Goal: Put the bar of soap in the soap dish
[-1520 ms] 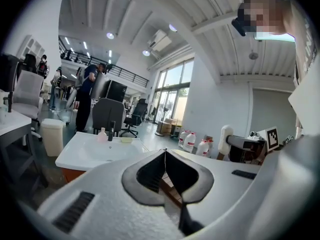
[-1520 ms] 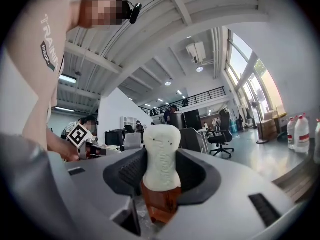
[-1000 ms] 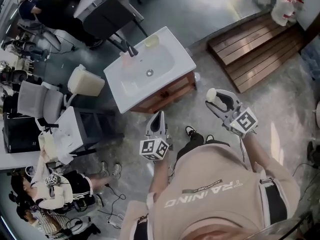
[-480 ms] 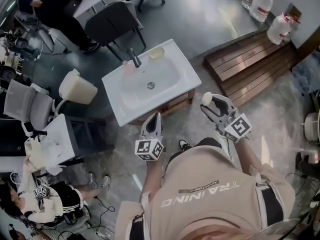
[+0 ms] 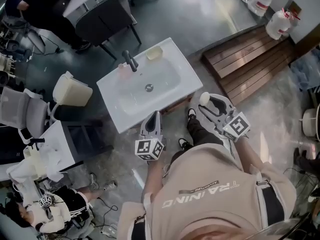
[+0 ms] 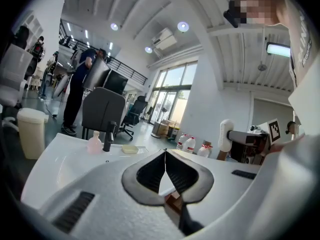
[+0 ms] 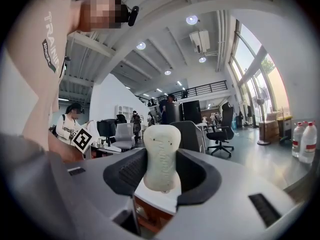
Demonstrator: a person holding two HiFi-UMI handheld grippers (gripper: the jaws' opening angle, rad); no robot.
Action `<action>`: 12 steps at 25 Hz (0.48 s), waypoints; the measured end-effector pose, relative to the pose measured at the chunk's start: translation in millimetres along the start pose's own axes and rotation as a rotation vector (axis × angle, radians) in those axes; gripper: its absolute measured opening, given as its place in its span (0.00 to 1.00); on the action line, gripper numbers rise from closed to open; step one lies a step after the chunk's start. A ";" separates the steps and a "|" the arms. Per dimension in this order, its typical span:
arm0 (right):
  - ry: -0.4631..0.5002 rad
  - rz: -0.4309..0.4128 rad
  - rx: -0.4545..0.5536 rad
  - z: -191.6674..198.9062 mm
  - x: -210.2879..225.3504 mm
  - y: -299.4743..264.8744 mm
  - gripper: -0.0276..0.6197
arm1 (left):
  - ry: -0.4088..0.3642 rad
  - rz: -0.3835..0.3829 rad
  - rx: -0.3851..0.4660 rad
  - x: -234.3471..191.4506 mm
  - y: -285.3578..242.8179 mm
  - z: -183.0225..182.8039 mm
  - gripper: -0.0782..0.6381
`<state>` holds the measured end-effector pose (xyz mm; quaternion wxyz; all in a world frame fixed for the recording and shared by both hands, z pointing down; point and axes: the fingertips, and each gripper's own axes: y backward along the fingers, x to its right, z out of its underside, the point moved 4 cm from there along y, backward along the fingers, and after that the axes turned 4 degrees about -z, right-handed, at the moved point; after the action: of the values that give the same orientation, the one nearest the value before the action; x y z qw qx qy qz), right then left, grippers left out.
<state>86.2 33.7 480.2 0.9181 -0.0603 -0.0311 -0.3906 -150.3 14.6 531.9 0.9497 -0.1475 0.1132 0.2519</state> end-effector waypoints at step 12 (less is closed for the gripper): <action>0.021 -0.098 0.071 -18.4 133.6 -94.6 0.31 | -0.086 -0.112 0.007 -33.0 -110.1 -63.9 0.12</action>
<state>110.8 -129.1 484.1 0.8996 -0.0219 -0.0381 -0.4344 -130.9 -113.0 506.5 0.9668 -0.1393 0.0649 0.2042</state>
